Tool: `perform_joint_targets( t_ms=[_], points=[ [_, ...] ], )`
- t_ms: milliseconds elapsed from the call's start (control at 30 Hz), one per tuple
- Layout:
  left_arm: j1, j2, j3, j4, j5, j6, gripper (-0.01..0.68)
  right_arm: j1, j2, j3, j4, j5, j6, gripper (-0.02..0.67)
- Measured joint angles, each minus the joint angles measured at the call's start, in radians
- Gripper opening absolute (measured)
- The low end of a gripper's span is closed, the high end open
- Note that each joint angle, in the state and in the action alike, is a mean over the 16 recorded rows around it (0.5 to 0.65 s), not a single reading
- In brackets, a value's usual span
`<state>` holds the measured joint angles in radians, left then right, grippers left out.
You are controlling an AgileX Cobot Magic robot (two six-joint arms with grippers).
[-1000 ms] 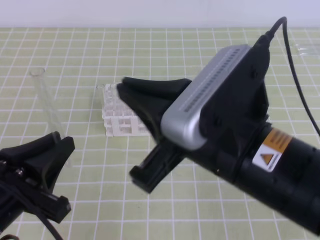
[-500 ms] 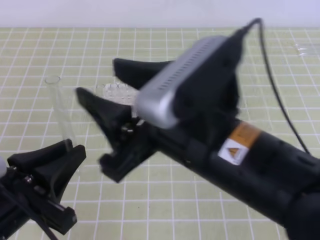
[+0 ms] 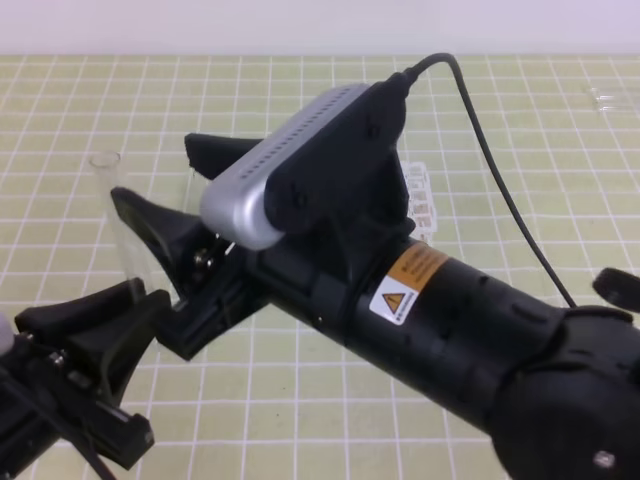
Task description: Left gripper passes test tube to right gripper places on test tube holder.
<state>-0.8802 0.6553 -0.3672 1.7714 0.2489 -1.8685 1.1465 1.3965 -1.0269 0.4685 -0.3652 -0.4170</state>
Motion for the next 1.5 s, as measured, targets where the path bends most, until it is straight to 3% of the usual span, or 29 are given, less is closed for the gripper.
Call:
perform_joint_targets(
  t_ms=[1500],
  points=[
    [0.000,0.000,0.000,-0.015,-0.015,-0.001,0.005,0.002,0.169,-0.100,-0.002,-0.082,0.055,0.033]
  ],
)
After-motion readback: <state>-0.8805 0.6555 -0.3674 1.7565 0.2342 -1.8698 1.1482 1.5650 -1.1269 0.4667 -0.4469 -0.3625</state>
